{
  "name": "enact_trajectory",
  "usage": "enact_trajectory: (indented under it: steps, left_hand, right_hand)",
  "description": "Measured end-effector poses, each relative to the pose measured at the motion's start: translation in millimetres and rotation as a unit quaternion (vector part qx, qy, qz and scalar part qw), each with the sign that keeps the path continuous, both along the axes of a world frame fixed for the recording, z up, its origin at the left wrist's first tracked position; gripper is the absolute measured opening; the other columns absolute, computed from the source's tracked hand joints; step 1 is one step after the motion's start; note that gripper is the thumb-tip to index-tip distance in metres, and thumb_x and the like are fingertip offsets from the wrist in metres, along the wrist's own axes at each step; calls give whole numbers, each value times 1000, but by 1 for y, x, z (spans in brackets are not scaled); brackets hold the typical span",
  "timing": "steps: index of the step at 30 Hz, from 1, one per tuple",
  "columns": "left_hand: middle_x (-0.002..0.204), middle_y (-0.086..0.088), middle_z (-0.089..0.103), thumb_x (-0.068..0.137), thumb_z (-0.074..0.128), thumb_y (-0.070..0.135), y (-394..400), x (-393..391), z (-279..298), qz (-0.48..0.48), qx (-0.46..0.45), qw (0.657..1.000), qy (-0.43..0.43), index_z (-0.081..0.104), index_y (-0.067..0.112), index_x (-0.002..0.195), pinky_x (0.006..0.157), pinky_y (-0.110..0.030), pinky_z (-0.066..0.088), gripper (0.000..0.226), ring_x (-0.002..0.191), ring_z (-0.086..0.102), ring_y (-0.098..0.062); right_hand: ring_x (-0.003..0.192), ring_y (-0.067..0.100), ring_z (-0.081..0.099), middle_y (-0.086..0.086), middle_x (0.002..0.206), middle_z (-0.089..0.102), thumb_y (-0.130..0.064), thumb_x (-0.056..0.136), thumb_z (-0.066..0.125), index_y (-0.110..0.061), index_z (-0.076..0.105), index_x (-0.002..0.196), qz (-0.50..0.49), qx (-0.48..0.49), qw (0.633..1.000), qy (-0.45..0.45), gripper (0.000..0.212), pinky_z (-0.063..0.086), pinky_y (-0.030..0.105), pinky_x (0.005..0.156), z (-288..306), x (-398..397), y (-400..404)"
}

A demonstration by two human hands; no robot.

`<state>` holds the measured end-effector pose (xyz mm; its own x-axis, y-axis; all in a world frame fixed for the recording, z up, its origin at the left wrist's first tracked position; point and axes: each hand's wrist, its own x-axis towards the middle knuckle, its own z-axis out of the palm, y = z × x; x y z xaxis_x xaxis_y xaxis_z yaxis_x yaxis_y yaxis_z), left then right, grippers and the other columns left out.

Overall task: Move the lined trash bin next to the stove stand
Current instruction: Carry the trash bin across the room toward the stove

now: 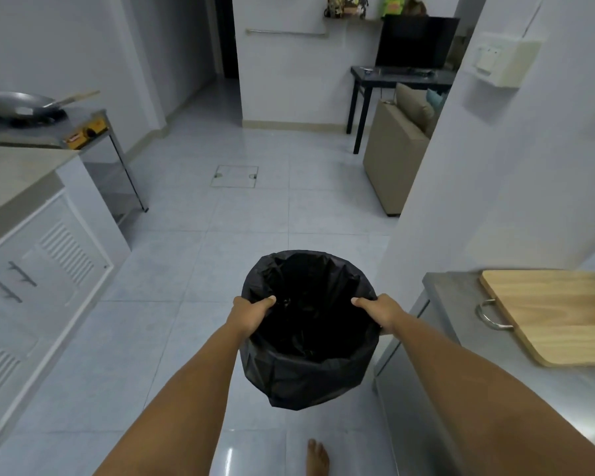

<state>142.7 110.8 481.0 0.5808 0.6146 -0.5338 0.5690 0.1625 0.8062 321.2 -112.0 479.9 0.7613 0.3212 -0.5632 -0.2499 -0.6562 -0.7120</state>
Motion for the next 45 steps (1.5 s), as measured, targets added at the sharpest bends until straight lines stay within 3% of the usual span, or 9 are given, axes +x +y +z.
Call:
enact_trajectory:
  steps: [7,13,20,25,30,34,39,42,45]
  left_hand:
    - [149,-19,47,83,68,48,31,113,-2,19,-18,1000,10,29,1,149,107,-46,42,90,133,50,-39]
    - [142,-20,55,68,73,55,61,204,-4,20,-31,999,5,38,1,145,107,-49,46,101,125,56,-40]
    - [145,-20,52,71,74,53,103,298,-9,10,-27,1000,-5,34,1,148,107,-49,46,102,128,55,-40]
    - [146,-18,52,49,73,67,154,370,-26,3,-27,1000,-5,37,6,148,108,-51,45,123,129,54,-40]
    - [145,-18,53,40,74,68,213,453,-39,-4,-29,1000,6,37,5,148,108,-50,45,131,128,55,-39]
    - [145,-19,52,58,79,56,255,519,-29,-2,-24,1000,6,36,3,147,108,-50,45,113,128,54,-40]
    - [141,-17,57,52,78,59,313,603,-24,0,-16,1000,-4,42,4,144,107,-48,46,113,124,58,-38]
    - [140,-18,57,64,80,51,343,652,-24,11,-16,1000,-4,42,3,144,105,-45,47,101,123,58,-38]
    - [141,-18,56,57,80,54,373,700,-31,22,-25,999,2,41,2,144,106,-46,47,108,124,58,-38]
  right_hand:
    - [108,35,67,15,122,68,-47,77,75,-5,58,130,-5,17,999,42,70,56,50,95,-2,112,31]
    - [107,34,67,15,124,67,-48,75,77,-5,56,131,-2,15,999,32,73,57,49,94,6,205,59]
    - [112,34,65,15,130,64,-49,75,78,-5,52,136,7,28,999,41,79,56,46,95,9,303,102]
    - [115,35,64,16,131,64,-48,76,78,-5,53,135,17,36,998,47,78,53,50,100,3,378,152]
    - [115,36,64,17,131,62,-48,71,82,-4,50,136,16,26,998,53,85,54,52,99,-10,457,209]
    - [121,38,60,18,137,57,-45,71,83,-4,43,141,12,34,998,42,90,52,52,101,-7,516,254]
    - [121,38,60,18,137,58,-48,65,86,-4,44,141,13,27,999,45,98,53,53,100,-11,600,309]
    - [120,37,61,16,135,59,-49,65,85,-4,46,139,21,23,999,31,95,54,51,100,-10,653,346]
    - [122,38,59,17,139,57,-49,67,85,-4,44,141,29,14,999,28,96,52,52,102,-14,705,382]
